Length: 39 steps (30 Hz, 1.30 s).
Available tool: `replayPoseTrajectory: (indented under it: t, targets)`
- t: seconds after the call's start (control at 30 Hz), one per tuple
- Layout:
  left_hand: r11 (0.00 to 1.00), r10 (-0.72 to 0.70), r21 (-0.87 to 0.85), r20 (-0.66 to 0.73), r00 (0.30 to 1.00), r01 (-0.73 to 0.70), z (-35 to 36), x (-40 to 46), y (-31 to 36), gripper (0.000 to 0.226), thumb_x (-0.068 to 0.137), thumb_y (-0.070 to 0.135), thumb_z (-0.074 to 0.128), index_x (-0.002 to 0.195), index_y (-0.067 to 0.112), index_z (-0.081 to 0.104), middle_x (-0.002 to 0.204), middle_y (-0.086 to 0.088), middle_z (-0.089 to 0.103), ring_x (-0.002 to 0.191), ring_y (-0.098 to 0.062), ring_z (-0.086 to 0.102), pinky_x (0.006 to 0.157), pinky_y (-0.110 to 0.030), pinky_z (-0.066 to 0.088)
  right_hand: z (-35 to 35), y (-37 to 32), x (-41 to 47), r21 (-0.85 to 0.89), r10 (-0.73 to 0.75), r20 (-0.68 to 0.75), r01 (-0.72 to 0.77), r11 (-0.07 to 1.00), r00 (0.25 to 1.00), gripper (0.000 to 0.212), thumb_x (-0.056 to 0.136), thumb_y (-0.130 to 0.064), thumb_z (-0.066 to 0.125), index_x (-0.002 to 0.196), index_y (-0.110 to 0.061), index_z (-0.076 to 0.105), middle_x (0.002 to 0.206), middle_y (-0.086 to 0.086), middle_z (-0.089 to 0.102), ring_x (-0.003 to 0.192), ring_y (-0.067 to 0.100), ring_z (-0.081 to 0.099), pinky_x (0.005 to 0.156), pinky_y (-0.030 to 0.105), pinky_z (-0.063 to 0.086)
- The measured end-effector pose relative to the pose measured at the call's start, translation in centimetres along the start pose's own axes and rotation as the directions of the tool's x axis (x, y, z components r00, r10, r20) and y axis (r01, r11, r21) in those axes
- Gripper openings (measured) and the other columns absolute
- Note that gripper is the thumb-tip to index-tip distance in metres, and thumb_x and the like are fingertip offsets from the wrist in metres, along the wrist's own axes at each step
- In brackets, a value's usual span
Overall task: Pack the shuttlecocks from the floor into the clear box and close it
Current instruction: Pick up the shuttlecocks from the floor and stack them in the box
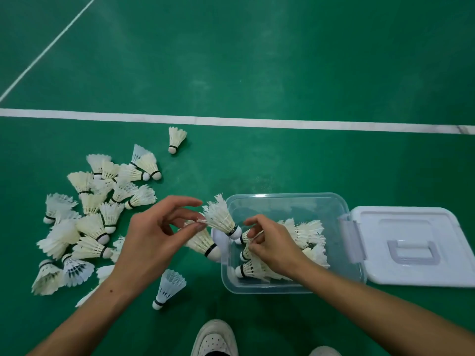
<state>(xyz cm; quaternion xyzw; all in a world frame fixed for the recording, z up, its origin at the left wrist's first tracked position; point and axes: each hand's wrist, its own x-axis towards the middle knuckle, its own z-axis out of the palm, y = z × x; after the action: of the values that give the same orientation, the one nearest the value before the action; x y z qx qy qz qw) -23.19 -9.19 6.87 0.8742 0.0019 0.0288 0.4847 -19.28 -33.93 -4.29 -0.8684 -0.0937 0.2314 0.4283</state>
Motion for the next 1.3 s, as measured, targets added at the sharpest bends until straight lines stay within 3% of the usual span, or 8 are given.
replayPoseTrajectory:
  t: [0.1,0.23,0.33,0.57,0.77,1.0,1.13,1.3]
  targets:
    - [1.0,0.005,0.03,0.036,0.999,-0.006,0.3,0.1,0.0,0.038,0.08,0.014,0.087,0.112,0.029,0.073,0.09,0.016,0.08,0.077,-0.018,0.074,0.058,-0.035,0.053,0.5,0.6,0.0,-0.069,-0.023,0.015,0.024,0.997,1.0,0.046,0.093,0.001,0.069,0.131,-0.022,0.058,0.106,-0.008,0.062,0.091,0.004,0.06,0.084,0.024,0.055]
    - [0.996,0.033,0.084,0.109,0.994,-0.042,0.3,0.6,0.0,0.041,0.081,0.019,0.087,0.116,0.032,0.071,0.091,0.018,0.08,0.077,-0.018,0.073,0.06,-0.029,0.051,-0.4,0.3,-0.3,0.04,0.005,0.021,-0.006,0.999,1.0,0.05,0.09,-0.002,0.076,0.133,-0.019,0.057,0.112,-0.005,0.064,0.09,0.01,0.069,0.086,0.03,0.061]
    - [0.989,0.065,0.121,0.159,0.985,-0.085,0.2,1.3,0.7,0.041,0.08,0.021,0.087,0.116,0.033,0.07,0.09,0.021,0.079,0.076,-0.015,0.072,0.063,-0.015,0.047,-1.8,-0.1,-1.0,0.094,-0.001,0.016,0.0,0.996,1.0,0.053,0.089,-0.003,0.078,0.135,-0.02,0.058,0.116,-0.007,0.065,0.092,0.01,0.072,0.083,0.031,0.063]
    - [0.95,0.143,0.201,0.398,0.906,-0.238,1.1,5.2,3.0,0.041,0.083,0.025,0.086,0.118,0.035,0.068,0.09,0.027,0.077,0.083,-0.007,0.072,0.068,-0.008,0.047,-7.4,-2.1,-3.8,0.236,-0.049,-0.152,0.084,0.968,0.987,0.047,0.086,-0.006,0.082,0.125,-0.026,0.063,0.112,-0.006,0.072,0.099,0.011,0.074,0.088,0.038,0.064]
    - [0.897,0.207,0.216,0.568,0.797,-0.386,3.4,8.6,4.3,0.04,0.083,0.025,0.087,0.118,0.032,0.07,0.091,0.028,0.077,0.084,0.005,0.071,0.075,-0.007,0.049,-10.2,-4.5,-3.6,-0.025,-0.295,-0.166,0.295,0.955,0.941,0.054,0.085,-0.019,0.086,0.132,-0.026,0.061,0.121,-0.02,0.071,0.117,-0.001,0.064,0.101,0.022,0.053]
    - [0.9,0.245,0.175,0.554,0.795,-0.4,4.0,9.3,4.0,0.039,0.084,0.024,0.087,0.118,0.031,0.07,0.097,0.029,0.076,0.084,0.001,0.07,0.07,-0.006,0.044,-9.3,-3.6,-2.6,-0.093,-0.324,-0.161,0.312,0.945,0.932,0.045,0.083,-0.027,0.088,0.123,-0.029,0.067,0.099,-0.022,0.074,0.102,0.002,0.069,0.096,0.036,0.055]
    - [0.91,0.263,0.185,0.434,0.862,-0.371,3.2,8.3,3.4,0.041,0.076,0.027,0.091,0.113,0.028,0.074,0.088,0.04,0.065,0.071,0.001,0.063,0.064,-0.007,0.043,-8.7,-2.2,-3.4,-0.113,-0.273,-0.251,0.252,0.961,0.929,0.035,0.084,-0.029,0.087,0.114,-0.028,0.071,0.096,-0.022,0.074,0.097,0.0,0.07,0.093,0.032,0.057]
    - [0.937,0.236,0.18,0.305,0.923,-0.3,1.8,6.7,1.9,0.035,0.073,0.037,0.087,0.104,0.028,0.074,0.09,0.022,0.074,0.08,-0.009,0.071,0.071,-0.021,0.055,-6.5,0.7,-4.5,-0.13,-0.127,-0.337,0.087,0.988,0.933,0.027,0.085,-0.024,0.086,0.109,-0.025,0.072,0.094,-0.02,0.072,0.086,-0.005,0.069,0.084,0.024,0.062]
